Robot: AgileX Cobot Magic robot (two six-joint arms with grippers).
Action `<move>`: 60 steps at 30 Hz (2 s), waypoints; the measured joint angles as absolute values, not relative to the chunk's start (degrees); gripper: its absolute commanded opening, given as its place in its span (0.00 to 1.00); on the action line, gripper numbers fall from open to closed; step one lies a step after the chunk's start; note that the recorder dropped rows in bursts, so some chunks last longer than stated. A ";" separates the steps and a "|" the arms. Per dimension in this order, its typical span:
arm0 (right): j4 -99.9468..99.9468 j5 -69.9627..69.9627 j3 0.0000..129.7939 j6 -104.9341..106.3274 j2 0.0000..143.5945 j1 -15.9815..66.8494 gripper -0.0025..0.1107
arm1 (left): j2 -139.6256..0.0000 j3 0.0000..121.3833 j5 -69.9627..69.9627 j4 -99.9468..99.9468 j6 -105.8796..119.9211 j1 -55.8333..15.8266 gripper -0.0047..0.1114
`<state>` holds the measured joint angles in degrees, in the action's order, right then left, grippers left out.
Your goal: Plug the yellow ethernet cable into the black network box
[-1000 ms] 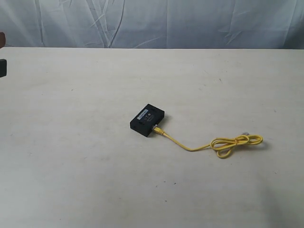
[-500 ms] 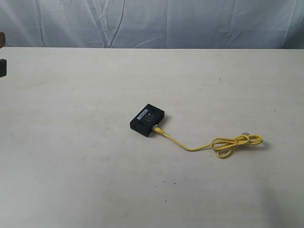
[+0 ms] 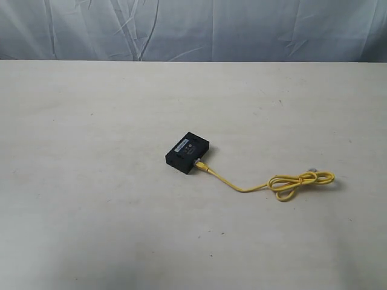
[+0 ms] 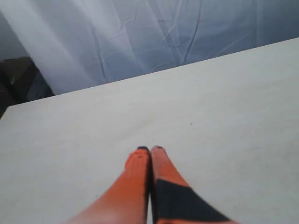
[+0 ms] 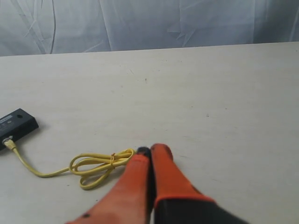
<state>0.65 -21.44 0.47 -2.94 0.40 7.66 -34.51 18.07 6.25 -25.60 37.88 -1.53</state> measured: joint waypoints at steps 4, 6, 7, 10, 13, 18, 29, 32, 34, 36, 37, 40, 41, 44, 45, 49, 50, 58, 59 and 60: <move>0.65 -21.44 0.47 -2.94 0.40 7.66 0.02 | -22.50 6.04 0.00 -25.68 37.88 -0.55 0.04; 0.65 -21.44 0.47 -2.94 0.40 7.66 0.02 | -14.49 1.09 -0.54 -25.68 37.88 -0.55 0.04; 0.65 -21.44 0.47 -2.94 0.40 7.66 0.02 | -11.64 0.67 0.00 -25.68 37.88 -0.55 0.04; 0.65 -21.44 0.47 -2.94 0.40 7.66 0.02 | -1.30 0.29 7.11 -23.66 38.69 -0.55 0.04; 0.53 -21.44 0.47 -2.94 0.36 7.66 0.02 | -0.52 0.29 11.25 -22.62 38.82 -0.85 0.04; 0.00 -21.44 0.47 -2.94 0.36 7.66 0.02 | -0.31 0.29 14.97 -22.23 38.58 -1.54 0.04; -0.41 -21.44 0.47 -2.94 0.36 7.66 0.02 | -0.31 0.29 14.94 -11.08 15.58 -1.54 0.04; -0.41 -21.44 0.47 -2.94 0.36 7.66 0.02 | -0.31 0.29 14.88 -6.35 6.69 -1.54 0.04; -0.41 -21.44 0.47 -2.94 0.36 7.66 0.02 | -0.31 0.29 14.88 -5.13 4.58 -1.54 0.04; -0.52 -21.44 0.47 -2.94 0.36 7.66 0.02 | -0.31 0.29 14.80 -4.55 3.64 -1.54 0.04; -0.52 -21.44 0.47 -2.94 0.36 7.66 0.02 | -0.31 0.29 14.80 -4.32 3.38 -1.54 0.04; -0.52 -21.44 0.47 -2.94 0.36 7.66 0.02 | -0.31 0.29 14.74 -4.19 2.98 -1.54 0.04; -0.52 -21.44 0.47 -2.94 0.36 7.66 0.02 | -0.31 0.29 14.74 -4.19 2.98 -1.54 0.04; -0.52 -21.44 0.47 -2.94 0.36 7.66 0.02 | -0.31 0.29 14.74 -4.19 2.75 -1.54 0.04; -0.52 -21.44 0.47 -2.94 0.36 7.66 0.02 | -0.31 0.29 14.74 -4.19 2.75 -1.54 0.04; -0.52 -21.44 0.47 -2.94 0.36 7.66 0.02 | -0.31 0.29 14.74 -4.19 2.75 -1.54 0.04; -0.52 -21.44 0.47 -2.94 0.36 7.66 0.02 | -0.31 0.29 14.74 -4.19 2.75 -1.54 0.04; -0.52 -21.44 0.47 -2.94 0.36 7.66 0.02 | -0.31 0.29 14.74 -4.19 2.75 -1.54 0.04; -0.52 -21.44 0.47 -2.94 0.36 7.66 0.02 | -0.31 0.29 14.74 -4.19 2.75 -1.54 0.04; -0.52 -21.44 0.47 -2.94 0.36 7.66 0.02 | -0.31 0.29 14.74 -4.19 2.75 -1.54 0.04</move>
<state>-0.52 -21.44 0.47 -2.94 0.36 7.66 -0.31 0.29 14.74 -4.19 2.75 -1.54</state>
